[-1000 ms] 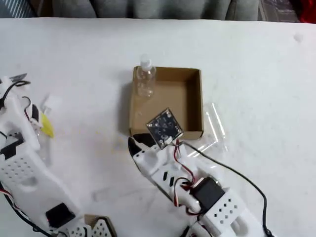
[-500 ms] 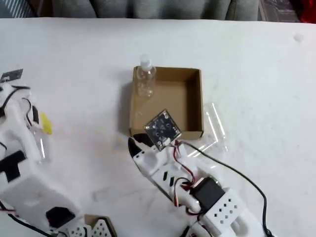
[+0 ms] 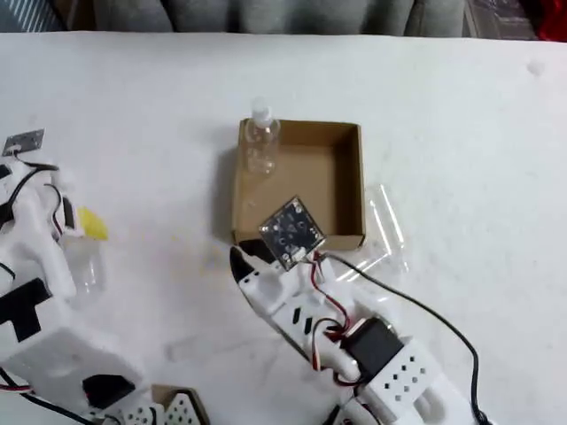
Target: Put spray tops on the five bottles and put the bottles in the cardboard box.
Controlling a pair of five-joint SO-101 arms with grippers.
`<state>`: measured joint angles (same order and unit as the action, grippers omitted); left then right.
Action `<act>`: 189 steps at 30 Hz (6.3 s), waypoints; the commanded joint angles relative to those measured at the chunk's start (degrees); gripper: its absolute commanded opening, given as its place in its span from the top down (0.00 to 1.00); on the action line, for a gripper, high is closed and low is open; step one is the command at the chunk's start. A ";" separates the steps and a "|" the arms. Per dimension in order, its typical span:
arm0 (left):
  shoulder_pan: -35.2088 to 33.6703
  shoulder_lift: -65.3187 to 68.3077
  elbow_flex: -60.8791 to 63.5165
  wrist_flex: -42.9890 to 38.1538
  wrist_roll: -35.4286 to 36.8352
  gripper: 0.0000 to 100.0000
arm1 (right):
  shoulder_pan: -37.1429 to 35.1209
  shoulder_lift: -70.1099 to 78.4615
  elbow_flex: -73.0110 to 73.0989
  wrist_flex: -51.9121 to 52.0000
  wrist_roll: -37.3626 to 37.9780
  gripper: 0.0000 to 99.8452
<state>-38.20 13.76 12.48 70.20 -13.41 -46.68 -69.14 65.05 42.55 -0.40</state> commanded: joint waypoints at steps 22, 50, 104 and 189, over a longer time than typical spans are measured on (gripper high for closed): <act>3.47 6.90 -10.02 2.37 7.65 0.76 | 0.22 0.31 -1.93 0.22 0.62 0.99; -1.36 11.74 -17.32 11.43 4.92 0.98 | -0.13 0.31 -1.93 -0.22 0.70 0.99; -29.05 -7.60 -27.78 10.20 -9.85 0.98 | -12.70 53.93 -25.67 -30.02 -17.85 0.99; 12.62 -24.40 19.60 -6.24 0.97 0.98 | 1.80 76.53 -100.31 56.40 -10.90 0.98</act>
<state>-29.41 -7.25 28.13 70.02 -13.14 -48.35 20.70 -48.97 97.85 -11.91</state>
